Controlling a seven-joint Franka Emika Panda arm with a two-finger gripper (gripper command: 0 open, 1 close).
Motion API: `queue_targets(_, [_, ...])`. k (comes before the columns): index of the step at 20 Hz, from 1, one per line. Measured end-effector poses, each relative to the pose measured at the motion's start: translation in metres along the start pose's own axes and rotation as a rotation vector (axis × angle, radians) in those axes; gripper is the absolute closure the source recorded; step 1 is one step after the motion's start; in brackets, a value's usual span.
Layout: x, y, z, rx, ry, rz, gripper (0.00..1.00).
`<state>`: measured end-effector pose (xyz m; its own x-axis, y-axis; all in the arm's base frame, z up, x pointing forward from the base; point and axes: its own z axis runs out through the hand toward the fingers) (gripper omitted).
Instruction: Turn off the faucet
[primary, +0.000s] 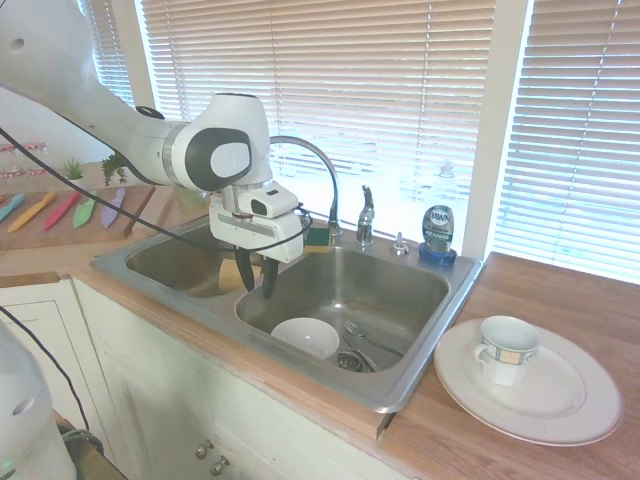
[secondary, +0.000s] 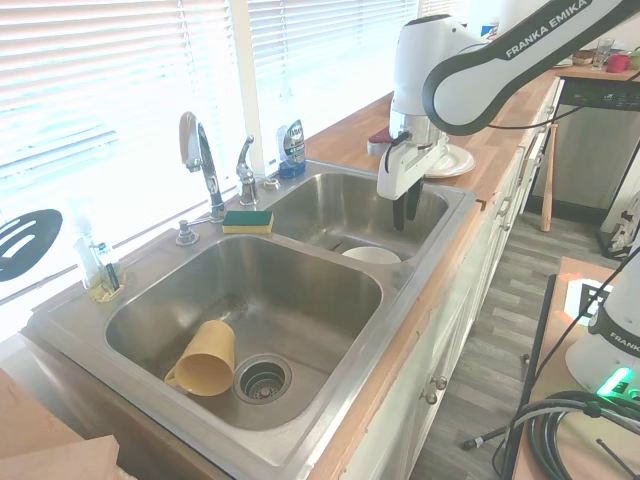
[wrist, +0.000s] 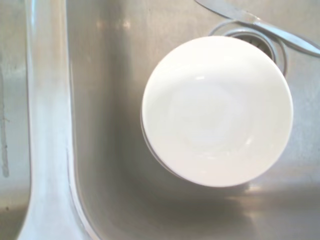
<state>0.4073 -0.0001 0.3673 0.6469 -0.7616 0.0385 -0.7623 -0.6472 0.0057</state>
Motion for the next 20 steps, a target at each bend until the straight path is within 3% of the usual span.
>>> queue_targets(8, [0.009,-0.015,-0.014,0.042,0.044,-0.018,1.00])
queue_targets(14, [0.064,-0.090,-0.014,0.059,0.073,-0.041,1.00])
queue_targets(20, [0.120,-0.153,-0.029,0.089,0.115,-0.008,1.00])
